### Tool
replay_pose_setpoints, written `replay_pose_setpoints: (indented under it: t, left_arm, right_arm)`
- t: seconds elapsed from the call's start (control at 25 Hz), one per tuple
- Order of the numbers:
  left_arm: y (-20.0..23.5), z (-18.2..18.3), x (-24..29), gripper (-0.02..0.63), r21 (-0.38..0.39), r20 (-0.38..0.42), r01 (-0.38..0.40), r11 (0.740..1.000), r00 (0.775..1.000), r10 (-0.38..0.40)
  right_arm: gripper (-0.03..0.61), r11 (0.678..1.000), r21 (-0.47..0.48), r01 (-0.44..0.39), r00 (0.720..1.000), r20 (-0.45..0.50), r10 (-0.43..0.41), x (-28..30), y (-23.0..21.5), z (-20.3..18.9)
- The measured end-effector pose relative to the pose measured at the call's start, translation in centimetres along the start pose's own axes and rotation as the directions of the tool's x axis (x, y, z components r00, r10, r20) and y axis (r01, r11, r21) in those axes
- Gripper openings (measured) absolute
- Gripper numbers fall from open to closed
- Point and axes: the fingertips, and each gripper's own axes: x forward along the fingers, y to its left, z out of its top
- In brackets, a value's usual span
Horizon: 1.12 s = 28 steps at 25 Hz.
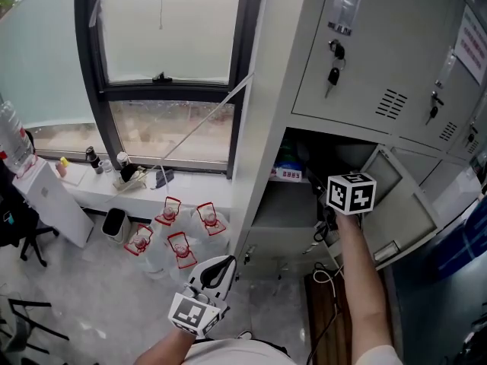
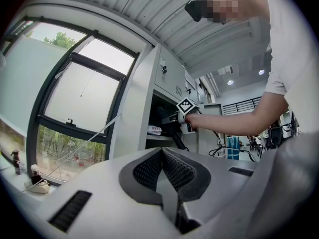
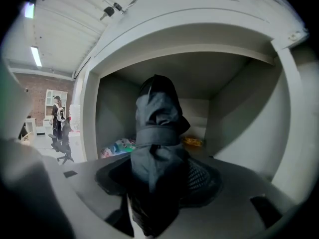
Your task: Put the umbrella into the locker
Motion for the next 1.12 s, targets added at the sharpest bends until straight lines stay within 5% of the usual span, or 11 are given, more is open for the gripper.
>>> replay_pose_setpoints:
  t: [1.12]
  left_arm:
    - [2.1,-0.4,-1.0,0.023,0.005,-0.024,-0.066,0.998,0.998,0.066]
  right_arm:
    - [0.268,0.998,-0.019,0.062,0.991,-0.114,-0.064,6.5,-2.5,-0.7]
